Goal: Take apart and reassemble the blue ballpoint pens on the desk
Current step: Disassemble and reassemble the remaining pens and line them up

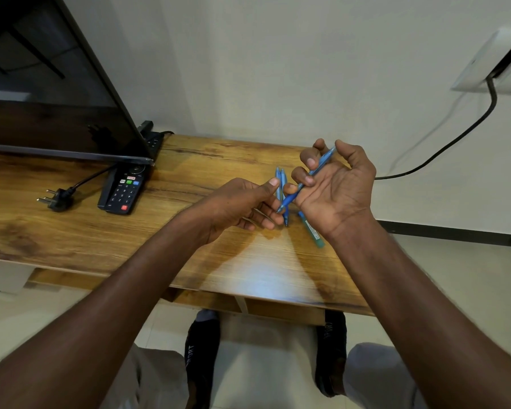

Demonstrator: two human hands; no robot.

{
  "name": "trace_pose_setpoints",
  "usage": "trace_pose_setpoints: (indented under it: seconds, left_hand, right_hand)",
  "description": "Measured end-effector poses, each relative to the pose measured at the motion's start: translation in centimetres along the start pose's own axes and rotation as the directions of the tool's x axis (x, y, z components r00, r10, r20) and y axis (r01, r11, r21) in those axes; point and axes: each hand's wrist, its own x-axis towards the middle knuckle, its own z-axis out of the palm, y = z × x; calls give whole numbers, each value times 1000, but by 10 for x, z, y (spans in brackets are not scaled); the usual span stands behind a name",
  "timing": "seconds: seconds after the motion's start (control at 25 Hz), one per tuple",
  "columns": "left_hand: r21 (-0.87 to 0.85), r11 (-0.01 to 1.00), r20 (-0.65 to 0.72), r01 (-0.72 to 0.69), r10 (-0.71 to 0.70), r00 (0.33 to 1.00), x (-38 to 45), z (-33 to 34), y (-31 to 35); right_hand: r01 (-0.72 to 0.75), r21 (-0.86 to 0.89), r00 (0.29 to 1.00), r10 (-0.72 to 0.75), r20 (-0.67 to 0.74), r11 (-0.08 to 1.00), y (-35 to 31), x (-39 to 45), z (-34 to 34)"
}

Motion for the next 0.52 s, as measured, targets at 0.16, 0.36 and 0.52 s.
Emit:
trace_pose_setpoints:
  seconds: [0.16, 0.36, 0.52]
  left_hand:
    - [-1, 1000, -1, 0, 0, 1000, -1, 0, 0]
    - [0, 1000, -6, 6, -6, 1000, -2, 1, 2]
    - [3, 1000, -7, 3, -3, 1000, -2, 1, 2]
  right_hand:
    - [7, 0, 1000, -7, -3, 1000, 0, 0, 0]
    - [-2, 16, 1000, 2, -19, 1000, -1, -1, 0]
    - [-13, 30, 999, 14, -44, 999, 0, 0, -1]
